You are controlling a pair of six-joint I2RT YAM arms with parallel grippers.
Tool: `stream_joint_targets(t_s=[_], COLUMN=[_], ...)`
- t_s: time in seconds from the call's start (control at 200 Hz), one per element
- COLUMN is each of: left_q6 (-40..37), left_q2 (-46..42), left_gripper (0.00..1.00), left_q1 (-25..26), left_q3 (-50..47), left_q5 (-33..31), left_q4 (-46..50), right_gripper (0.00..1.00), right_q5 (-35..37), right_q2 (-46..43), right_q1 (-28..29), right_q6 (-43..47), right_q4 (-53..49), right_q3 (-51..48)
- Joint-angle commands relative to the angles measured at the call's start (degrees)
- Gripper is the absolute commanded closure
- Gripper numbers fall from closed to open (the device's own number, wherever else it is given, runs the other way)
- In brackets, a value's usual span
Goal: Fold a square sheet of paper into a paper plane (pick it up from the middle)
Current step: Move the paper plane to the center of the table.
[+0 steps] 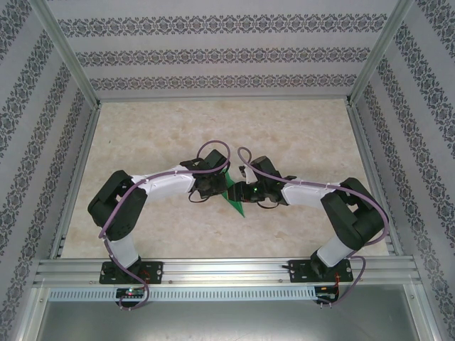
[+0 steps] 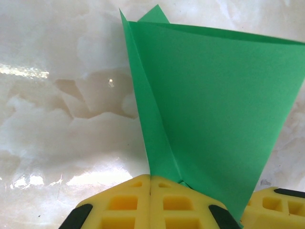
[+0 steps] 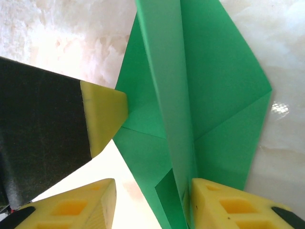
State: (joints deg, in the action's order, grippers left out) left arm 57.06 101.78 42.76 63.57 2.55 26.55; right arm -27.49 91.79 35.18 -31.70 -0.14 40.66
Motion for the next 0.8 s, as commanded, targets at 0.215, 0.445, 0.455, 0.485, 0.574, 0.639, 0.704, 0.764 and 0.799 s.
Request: stream_joint_targets(t_s=[0.215, 0.445, 0.455, 0.485, 0.574, 0.639, 0.704, 0.764, 0.799], left_q6=[-0.9, -1.0, -1.0, -1.0, -1.1, -1.2, -1.1, -1.2, -1.3], left_q2=[-1.3, -1.1, -1.1, -1.0, -1.0, -1.0, -1.0, -1.0, -1.0], left_gripper=[0.95, 0.95, 0.95, 0.95, 0.95, 0.93, 0.93, 0.93, 0.93], left_q1=[-0.6, -0.6, -0.6, -0.6, -0.6, -0.6, -0.6, -0.6, -0.6], left_q3=[0.5, 0.8, 0.8, 0.8, 0.8, 0.6, 0.5, 0.5, 0.6], left_q5=[0.0, 0.2, 0.2, 0.2, 0.2, 0.3, 0.4, 0.4, 0.4], left_q4=[-0.7, -0.4, -0.4, -0.4, -0.4, -0.8, -1.0, -1.0, -0.9], right_gripper=[0.63, 0.69, 0.70, 0.71, 0.73, 0.75, 0.75, 0.77, 0.77], right_q5=[3.5, 4.1, 4.1, 4.2, 5.3, 6.2, 6.4, 6.7, 7.0], right_q2=[2.5, 4.0, 4.1, 4.1, 4.3, 4.7, 5.3, 5.6, 5.8], right_q1=[1.0, 1.3, 1.4, 1.4, 1.8, 1.9, 2.1, 2.4, 2.5], right_q6=[3.8, 4.1, 4.1, 4.3, 4.3, 4.3, 4.6, 4.9, 4.9], right_q4=[-1.9, -2.5, -2.5, -2.5, -3.0, -3.8, -4.5, -4.8, -5.0], right_q3=[1.9, 3.1, 3.1, 3.2, 3.5, 3.9, 4.5, 4.8, 4.9])
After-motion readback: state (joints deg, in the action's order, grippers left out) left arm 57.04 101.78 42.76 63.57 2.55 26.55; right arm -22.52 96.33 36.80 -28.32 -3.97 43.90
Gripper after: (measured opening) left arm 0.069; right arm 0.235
